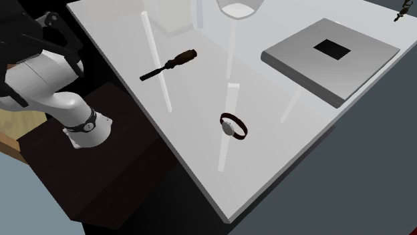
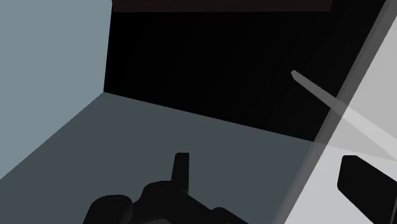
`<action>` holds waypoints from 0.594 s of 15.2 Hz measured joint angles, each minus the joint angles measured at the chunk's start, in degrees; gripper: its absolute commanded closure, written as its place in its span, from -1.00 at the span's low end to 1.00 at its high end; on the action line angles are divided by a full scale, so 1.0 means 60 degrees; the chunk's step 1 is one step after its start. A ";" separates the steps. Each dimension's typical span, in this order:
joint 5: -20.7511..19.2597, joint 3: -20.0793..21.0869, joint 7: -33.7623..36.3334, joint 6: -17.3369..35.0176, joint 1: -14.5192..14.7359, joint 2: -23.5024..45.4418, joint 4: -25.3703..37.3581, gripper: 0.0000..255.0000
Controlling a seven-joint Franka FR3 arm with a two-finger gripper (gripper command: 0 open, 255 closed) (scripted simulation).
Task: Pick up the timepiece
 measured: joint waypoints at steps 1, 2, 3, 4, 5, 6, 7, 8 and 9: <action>0.0000 0.0000 0.0000 0.0000 0.0000 0.0000 0.0000 -1.00; 0.0040 0.0082 0.0108 0.0080 0.0009 0.0126 0.0040 -1.00; 0.0101 0.0214 0.0280 0.0193 0.0022 0.0344 0.0138 -1.00; 0.0167 0.0365 0.0482 0.0309 0.0036 0.0565 0.0230 -1.00; 0.0218 0.0506 0.0676 0.0459 0.0040 0.0892 0.0400 -1.00; 0.0258 0.0634 0.0862 0.0608 0.0041 0.1123 0.0471 -1.00; 0.0294 0.0773 0.1061 0.0773 0.0039 0.1445 0.0618 -1.00; 0.0345 0.0961 0.1316 0.0875 0.0053 0.1725 0.0781 -1.00; 0.0359 0.1075 0.1492 0.0957 0.0042 0.2003 0.0968 -1.00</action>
